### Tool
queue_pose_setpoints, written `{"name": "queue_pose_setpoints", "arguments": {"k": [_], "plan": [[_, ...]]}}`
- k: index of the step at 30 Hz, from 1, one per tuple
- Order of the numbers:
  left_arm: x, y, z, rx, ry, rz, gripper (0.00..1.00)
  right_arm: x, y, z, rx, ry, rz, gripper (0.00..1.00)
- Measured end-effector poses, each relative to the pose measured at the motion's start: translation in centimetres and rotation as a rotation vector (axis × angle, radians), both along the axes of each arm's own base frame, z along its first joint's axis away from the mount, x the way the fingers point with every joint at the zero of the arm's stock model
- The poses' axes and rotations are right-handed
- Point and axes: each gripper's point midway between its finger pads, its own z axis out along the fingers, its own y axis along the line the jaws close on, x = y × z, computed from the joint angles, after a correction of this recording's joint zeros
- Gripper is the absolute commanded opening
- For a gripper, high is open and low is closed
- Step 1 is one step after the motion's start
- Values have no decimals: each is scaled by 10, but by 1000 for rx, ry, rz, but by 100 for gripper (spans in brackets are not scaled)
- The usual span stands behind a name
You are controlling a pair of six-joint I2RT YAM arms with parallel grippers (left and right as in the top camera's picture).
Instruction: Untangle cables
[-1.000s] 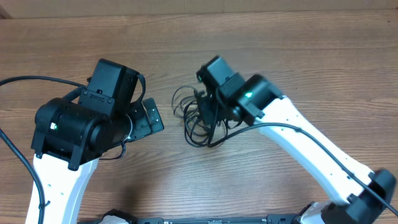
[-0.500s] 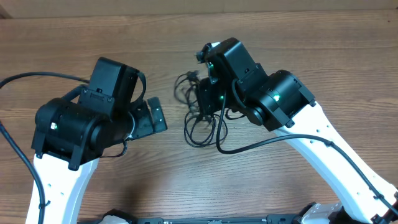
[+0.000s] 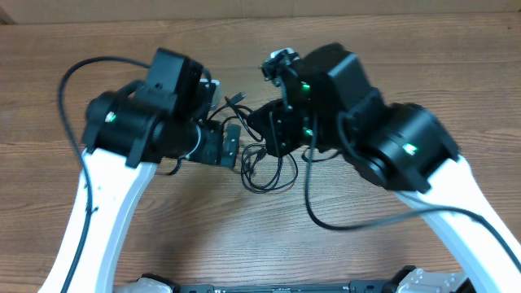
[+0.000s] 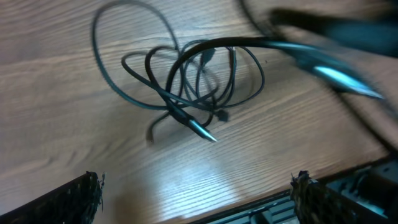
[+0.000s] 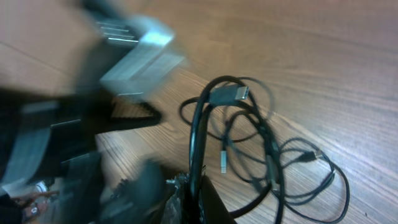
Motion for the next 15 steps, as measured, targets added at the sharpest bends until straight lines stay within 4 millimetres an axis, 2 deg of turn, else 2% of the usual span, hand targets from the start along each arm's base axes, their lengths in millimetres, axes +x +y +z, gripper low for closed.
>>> {"name": "queue_pose_setpoints", "arguments": {"k": [3, 7, 10, 15], "plan": [[16, -7, -13, 11, 12, -42, 97, -8, -6, 14, 28, -24, 0, 4], [34, -15, -26, 16, 12, -66, 87, -12, -10, 13, 24, -6, -7, 4], [44, -19, -30, 12, -6, -76, 68, -14, -12, 9, 11, 14, -12, 4], [49, -22, -28, 5, -28, -91, 37, -14, -13, 8, 7, 20, -14, 4]]}}
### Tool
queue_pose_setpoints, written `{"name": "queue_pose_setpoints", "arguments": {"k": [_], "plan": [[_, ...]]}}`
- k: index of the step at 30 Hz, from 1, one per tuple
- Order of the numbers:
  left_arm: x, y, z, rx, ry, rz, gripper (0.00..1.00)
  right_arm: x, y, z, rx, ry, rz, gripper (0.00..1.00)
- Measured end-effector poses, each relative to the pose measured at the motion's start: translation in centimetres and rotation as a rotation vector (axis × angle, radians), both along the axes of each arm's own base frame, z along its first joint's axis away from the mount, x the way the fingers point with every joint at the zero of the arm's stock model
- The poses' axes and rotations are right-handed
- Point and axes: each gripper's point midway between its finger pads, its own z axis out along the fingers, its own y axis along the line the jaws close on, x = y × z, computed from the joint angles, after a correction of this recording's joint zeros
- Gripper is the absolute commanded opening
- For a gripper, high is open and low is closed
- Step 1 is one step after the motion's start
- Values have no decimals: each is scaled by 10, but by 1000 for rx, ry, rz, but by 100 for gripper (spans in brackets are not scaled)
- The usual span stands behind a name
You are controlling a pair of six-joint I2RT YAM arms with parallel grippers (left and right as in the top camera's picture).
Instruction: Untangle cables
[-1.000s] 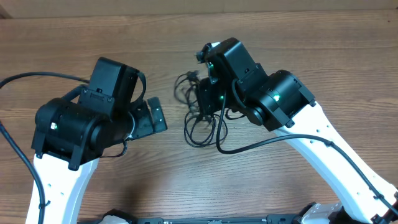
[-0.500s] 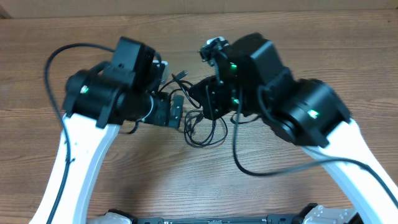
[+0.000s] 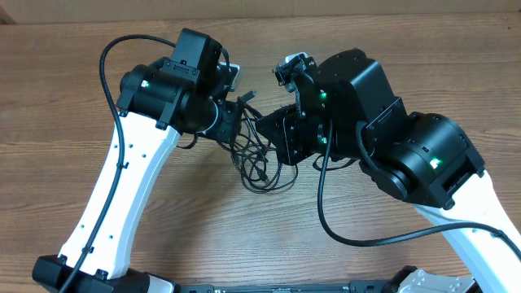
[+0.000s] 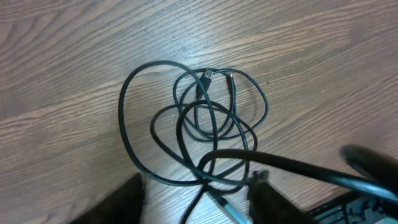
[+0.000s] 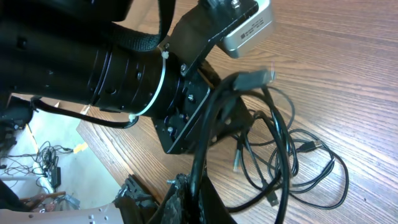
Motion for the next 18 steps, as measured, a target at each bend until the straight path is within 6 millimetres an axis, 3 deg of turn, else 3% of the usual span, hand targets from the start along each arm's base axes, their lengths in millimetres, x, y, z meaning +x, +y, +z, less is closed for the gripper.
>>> {"name": "queue_pose_setpoints", "arguments": {"k": [3, 10, 18], "plan": [[1, 2, 0, 10, -2, 15, 18, 2, -2, -1, -2, 6, -25, 4], [3, 21, -4, 70, 11, 120, 9, 13, -14, -6, -43, 0, -122, 4], [3, 63, -8, 129, 55, 337, 9, 41, -83, -27, -286, -52, -494, 4]]}}
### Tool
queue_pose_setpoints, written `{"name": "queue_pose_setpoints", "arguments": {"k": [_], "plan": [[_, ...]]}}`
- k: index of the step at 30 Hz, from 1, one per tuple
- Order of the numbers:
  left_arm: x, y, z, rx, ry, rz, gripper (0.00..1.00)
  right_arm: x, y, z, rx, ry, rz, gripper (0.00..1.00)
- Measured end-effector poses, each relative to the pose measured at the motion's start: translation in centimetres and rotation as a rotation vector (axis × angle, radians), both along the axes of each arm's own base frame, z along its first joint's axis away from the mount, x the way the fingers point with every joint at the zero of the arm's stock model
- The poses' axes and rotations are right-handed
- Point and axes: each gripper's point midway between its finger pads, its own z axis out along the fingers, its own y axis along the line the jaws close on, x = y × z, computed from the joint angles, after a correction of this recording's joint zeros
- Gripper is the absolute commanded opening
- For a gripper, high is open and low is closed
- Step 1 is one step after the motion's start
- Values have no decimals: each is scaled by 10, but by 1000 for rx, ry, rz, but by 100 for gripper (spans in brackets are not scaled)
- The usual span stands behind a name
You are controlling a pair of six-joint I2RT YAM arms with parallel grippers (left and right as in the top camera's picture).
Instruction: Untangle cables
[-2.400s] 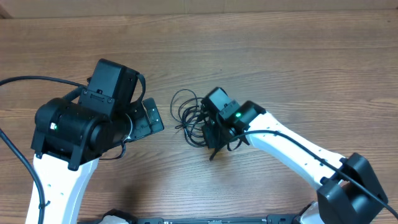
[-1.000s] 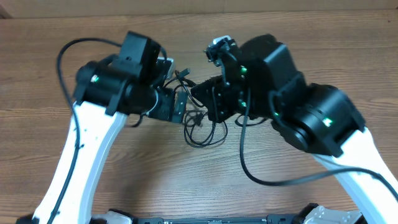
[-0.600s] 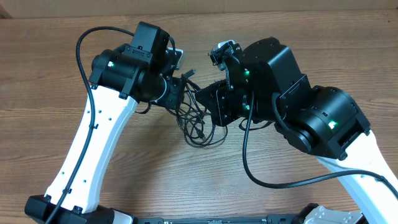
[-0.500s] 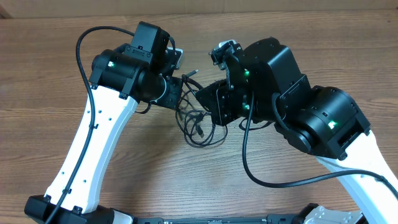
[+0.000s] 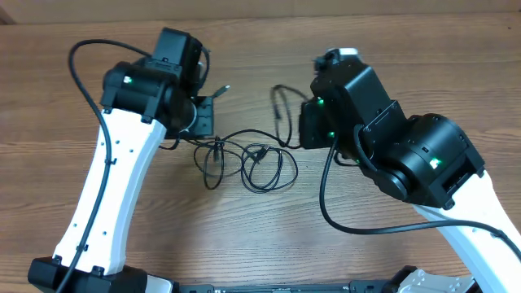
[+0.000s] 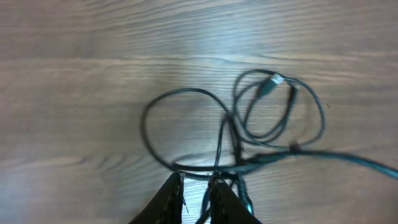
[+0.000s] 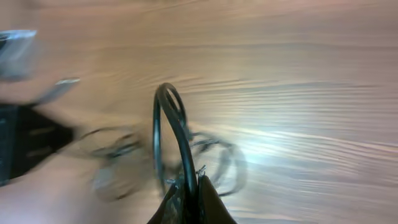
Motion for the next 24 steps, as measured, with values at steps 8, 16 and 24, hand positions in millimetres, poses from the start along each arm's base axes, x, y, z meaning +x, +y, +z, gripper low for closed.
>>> {"name": "queue_pose_setpoints", "arguments": {"k": [8, 16, 24], "plan": [[-4, 25, -2, 13, 36, 114, 12, 13, -50, 6, -159, -98, -241, 4], [-6, 25, -3, -5, 52, 125, 100, 17, -61, 12, -184, -137, -304, 8], [-8, -13, 6, -203, 63, -5, 100, 20, -53, 6, -165, -117, -289, 4]]}}
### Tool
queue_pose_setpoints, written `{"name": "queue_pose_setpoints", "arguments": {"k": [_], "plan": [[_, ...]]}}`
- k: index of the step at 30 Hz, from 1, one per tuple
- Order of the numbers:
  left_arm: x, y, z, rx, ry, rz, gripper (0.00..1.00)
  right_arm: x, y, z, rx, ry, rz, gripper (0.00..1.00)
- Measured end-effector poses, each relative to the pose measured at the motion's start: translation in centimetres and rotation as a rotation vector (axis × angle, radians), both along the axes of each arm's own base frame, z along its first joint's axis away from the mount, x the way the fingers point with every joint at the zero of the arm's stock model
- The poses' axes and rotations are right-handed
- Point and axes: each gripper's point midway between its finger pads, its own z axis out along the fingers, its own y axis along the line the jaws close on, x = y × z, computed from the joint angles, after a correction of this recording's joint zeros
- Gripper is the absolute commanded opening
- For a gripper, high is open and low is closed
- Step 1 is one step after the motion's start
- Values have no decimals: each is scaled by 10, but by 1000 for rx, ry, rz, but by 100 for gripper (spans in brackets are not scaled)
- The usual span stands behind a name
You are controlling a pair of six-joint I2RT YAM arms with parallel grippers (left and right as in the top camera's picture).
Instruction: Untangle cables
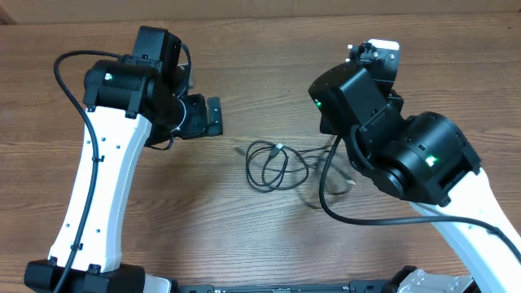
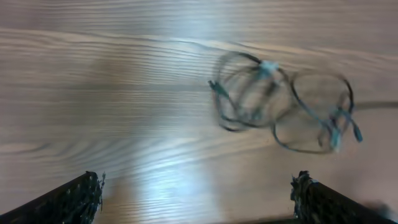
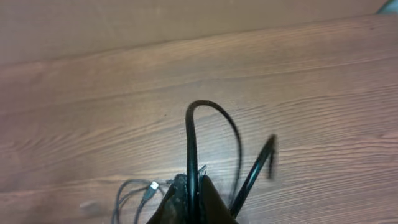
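Observation:
A thin black cable (image 1: 273, 167) lies coiled on the wooden table (image 1: 244, 236) between the arms; the left wrist view shows it blurred (image 2: 249, 93) as two loops. My right gripper (image 3: 191, 186) is shut on a thicker black cable (image 3: 189, 137), which arches up from the fingers and comes down to a plug end (image 3: 267, 155). The thin coil (image 3: 134, 193) lies just left of that gripper. My left gripper (image 1: 203, 116) (image 2: 196, 199) is open above bare wood, left of the coil, with nothing between its fingers (image 2: 81, 196).
The right arm's large black body (image 1: 407, 155) hangs over the table's right half and hides its own fingers from overhead. That arm's own supply cable (image 1: 326, 212) droops near the coil. Bare wood surrounds the coil.
My left gripper was shut on a cable strand and is now open and empty, farther left. The right gripper has moved right, still holding the thick cable. The thin coil lies by itself.
At first both grippers were close together over one tangle, the left open, the right shut on the thick cable. Then the left was narrowing over the tangle, and then shut on a strand with the arms apart. Now the left is open and the thick cable is off the thin coil.

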Motion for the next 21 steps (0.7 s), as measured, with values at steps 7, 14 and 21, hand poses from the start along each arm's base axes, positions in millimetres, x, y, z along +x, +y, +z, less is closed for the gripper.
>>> {"name": "queue_pose_setpoints", "arguments": {"k": [7, 14, 21], "plan": [[-5, -43, 35, -241, -68, -194, 99, 9, 42, -7, 144, 36, 104, 4], [-21, -69, 45, -348, -72, -341, 99, 13, 77, 7, 300, 15, 213, 4], [-26, -81, 47, -361, -81, -393, 96, 9, 97, 12, 383, 30, 293, 4]]}}
